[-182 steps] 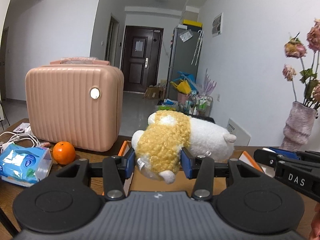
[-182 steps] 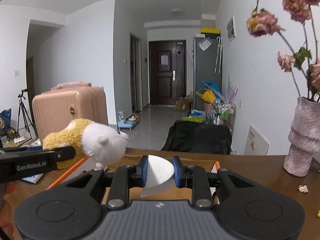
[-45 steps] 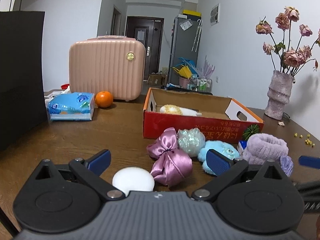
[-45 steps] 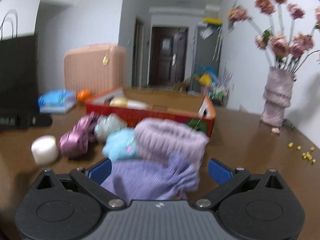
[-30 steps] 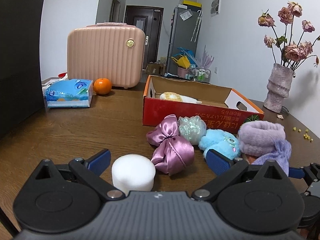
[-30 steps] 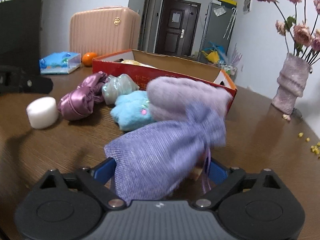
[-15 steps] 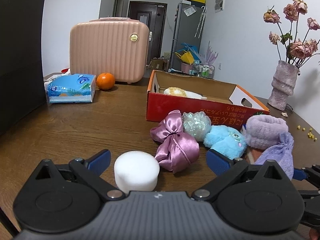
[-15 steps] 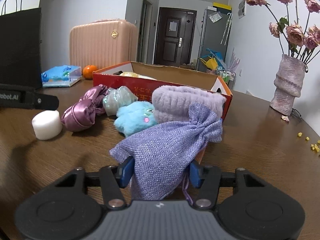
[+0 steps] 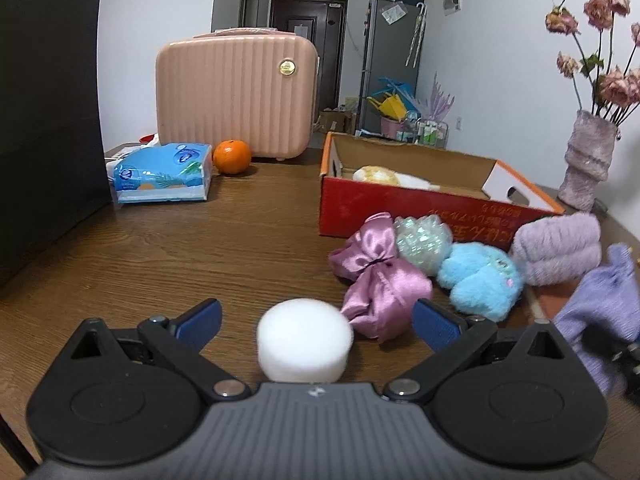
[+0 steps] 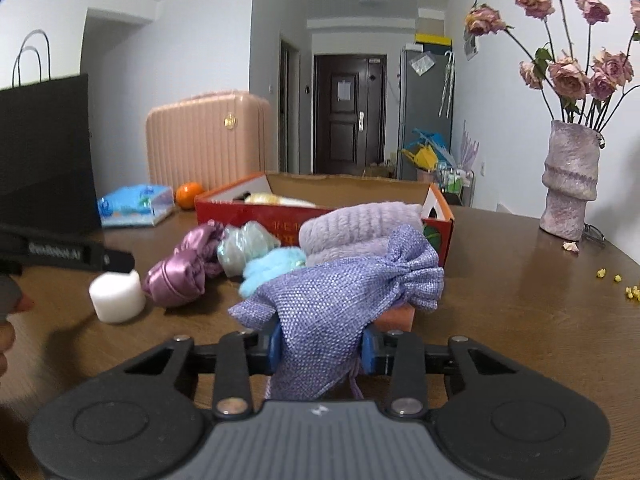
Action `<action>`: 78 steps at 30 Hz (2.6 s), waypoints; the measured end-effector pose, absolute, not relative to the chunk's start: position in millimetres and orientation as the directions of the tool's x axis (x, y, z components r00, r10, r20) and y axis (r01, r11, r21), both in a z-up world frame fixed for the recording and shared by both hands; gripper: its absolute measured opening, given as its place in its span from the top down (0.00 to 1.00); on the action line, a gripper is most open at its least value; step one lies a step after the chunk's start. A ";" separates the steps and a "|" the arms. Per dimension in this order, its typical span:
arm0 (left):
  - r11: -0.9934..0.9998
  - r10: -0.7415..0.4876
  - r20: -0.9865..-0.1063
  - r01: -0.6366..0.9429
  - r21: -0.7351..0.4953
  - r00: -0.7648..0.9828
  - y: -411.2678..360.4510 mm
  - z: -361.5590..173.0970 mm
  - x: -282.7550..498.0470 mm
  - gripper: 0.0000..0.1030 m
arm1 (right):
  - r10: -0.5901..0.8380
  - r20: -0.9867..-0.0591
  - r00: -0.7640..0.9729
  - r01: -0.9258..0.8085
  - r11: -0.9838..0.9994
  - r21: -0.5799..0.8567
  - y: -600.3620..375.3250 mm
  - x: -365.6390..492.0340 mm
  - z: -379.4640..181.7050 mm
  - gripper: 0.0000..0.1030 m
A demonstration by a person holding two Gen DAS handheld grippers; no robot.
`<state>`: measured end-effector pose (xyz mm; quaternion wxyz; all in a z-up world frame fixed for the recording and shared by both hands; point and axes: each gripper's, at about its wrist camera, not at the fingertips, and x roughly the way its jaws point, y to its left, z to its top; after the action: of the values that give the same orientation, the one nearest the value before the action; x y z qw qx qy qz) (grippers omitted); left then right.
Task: Organize soft objects
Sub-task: 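Grasp the lilac drawstring pouch with the right tool and lift it, then grasp the white foam cylinder with the left tool while the right holds the pouch, then carry the foam cylinder and the pouch over the cardboard box with both tools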
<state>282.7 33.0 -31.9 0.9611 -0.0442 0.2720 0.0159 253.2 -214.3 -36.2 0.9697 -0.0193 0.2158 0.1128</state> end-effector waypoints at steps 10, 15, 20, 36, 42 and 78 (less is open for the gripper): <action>0.998 0.066 -0.588 -0.064 0.023 0.807 42.1 -46.9 297.4 0.00 | 0.179 -0.349 0.920 -0.165 0.984 0.072 -234.1 247.0 -29.0 0.66; 0.998 0.058 -0.611 -0.053 0.027 0.789 42.4 -53.2 304.6 0.00 | 0.140 -0.331 0.933 -0.113 0.989 0.099 -250.8 246.1 -28.1 0.66; 0.998 0.057 -0.617 -0.047 0.032 0.785 40.5 -55.3 310.0 0.04 | 0.125 -0.334 0.934 -0.093 0.990 0.110 -257.6 249.2 -29.3 0.66; 0.999 -0.002 -0.635 -0.031 -0.041 0.772 48.6 -59.2 314.4 0.45 | 0.137 -0.348 0.928 -0.109 0.989 0.099 -254.3 252.5 -32.1 0.66; 0.997 0.014 -0.617 -0.057 -0.050 0.787 54.1 -55.3 311.3 0.45 | 0.136 -0.350 0.927 -0.109 0.989 0.097 -253.6 253.7 -32.8 0.66; 0.997 0.000 -0.430 -0.032 -0.067 0.903 42.3 2.3 296.8 0.46 | 0.139 -0.271 0.953 -0.145 0.989 -0.004 -238.6 271.7 5.3 0.66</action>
<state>296.8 42.3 2.3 0.9747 -0.0360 0.2203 0.0083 271.7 -238.6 5.3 0.9880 -0.0122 0.1360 0.0718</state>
